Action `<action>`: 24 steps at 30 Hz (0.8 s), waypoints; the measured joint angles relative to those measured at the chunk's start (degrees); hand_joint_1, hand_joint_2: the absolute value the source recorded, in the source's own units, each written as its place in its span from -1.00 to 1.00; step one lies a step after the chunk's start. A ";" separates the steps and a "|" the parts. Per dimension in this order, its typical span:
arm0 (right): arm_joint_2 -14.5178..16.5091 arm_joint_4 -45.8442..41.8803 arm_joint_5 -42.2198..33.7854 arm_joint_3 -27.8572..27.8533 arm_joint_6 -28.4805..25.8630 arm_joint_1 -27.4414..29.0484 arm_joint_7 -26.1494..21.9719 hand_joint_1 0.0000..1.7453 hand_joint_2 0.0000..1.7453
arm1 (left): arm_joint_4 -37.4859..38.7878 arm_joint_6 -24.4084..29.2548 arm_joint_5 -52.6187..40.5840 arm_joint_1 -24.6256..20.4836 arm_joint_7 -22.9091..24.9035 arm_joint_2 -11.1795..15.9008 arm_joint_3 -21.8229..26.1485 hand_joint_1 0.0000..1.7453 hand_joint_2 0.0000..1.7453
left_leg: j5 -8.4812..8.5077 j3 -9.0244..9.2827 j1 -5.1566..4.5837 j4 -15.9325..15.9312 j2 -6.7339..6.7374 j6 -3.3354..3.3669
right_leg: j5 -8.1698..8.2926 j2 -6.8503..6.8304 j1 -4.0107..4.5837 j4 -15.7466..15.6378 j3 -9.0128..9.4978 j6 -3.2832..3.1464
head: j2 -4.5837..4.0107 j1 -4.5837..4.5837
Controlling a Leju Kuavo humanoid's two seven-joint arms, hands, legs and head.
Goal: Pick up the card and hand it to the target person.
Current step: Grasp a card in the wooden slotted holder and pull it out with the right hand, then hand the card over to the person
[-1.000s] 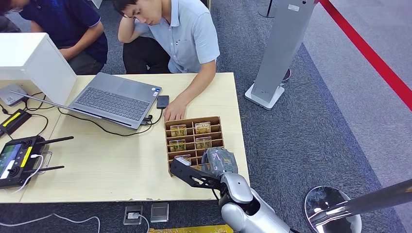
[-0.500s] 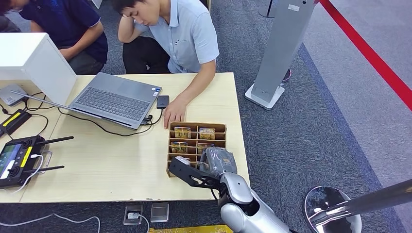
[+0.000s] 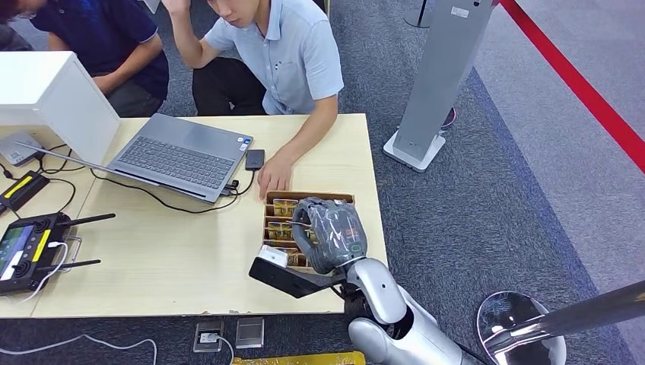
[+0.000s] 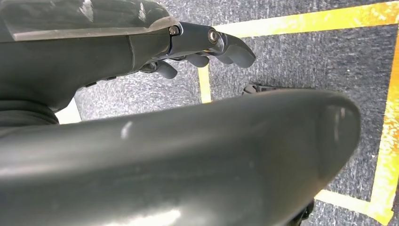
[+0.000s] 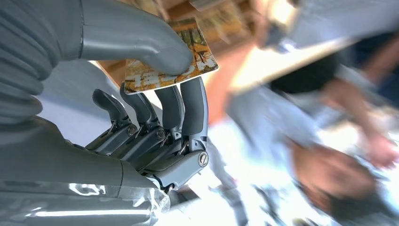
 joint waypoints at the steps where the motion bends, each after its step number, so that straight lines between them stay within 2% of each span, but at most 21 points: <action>1: -0.16 -0.84 1.29 0.16 -0.02 -0.34 -2.01 0.82 1.00 | 0.00 -0.12 -0.13 0.00 -0.15 0.00 0.00 -1.00 -1.00 | 0.00 0.00 0.00 0.00 0.00 0.00 | 0.00 0.00 0.00 0.00 0.00 0.00 | 0.00 -0.02; 7: -0.75 -2.59 3.46 2.00 0.18 -4.37 -13.09 0.82 1.00 | 0.00 -0.84 -0.91 -0.03 -0.61 0.01 -0.03 -1.00 -1.00 | 0.00 -0.01 0.00 0.00 0.00 0.00 | 0.00 0.00 0.00 0.00 0.02 0.00 | 0.00 -0.03; 12: 0.37 2.05 3.09 3.96 -1.37 -9.89 -18.64 0.82 1.00 | 0.00 -1.08 -1.16 -0.20 -0.71 0.03 -0.09 -1.00 -1.00 | 0.03 0.00 0.00 0.00 -0.01 -0.01 | 0.01 -0.01 0.00 0.02 0.04 0.00 | 0.00 -0.01; 16: 2.69 9.23 4.58 5.56 -4.15 -15.04 -19.41 0.82 1.00 | 0.00 -1.06 -1.21 -0.49 -0.62 0.08 -0.15 -1.00 -1.00 | 0.04 -0.02 0.00 0.00 -0.01 -0.01 | 0.01 -0.02 0.00 0.05 0.03 0.00 | 0.00 -0.01; 24: 8.43 29.10 4.82 7.56 -7.28 -26.48 -16.87 0.82 1.00 | 0.00 -0.96 -1.36 -1.57 0.11 0.11 -0.75 -1.00 -1.00 | 0.05 -0.03 0.00 0.00 -0.02 0.00 | 0.02 -0.04 0.00 0.08 0.03 -0.01 | 0.00 -0.02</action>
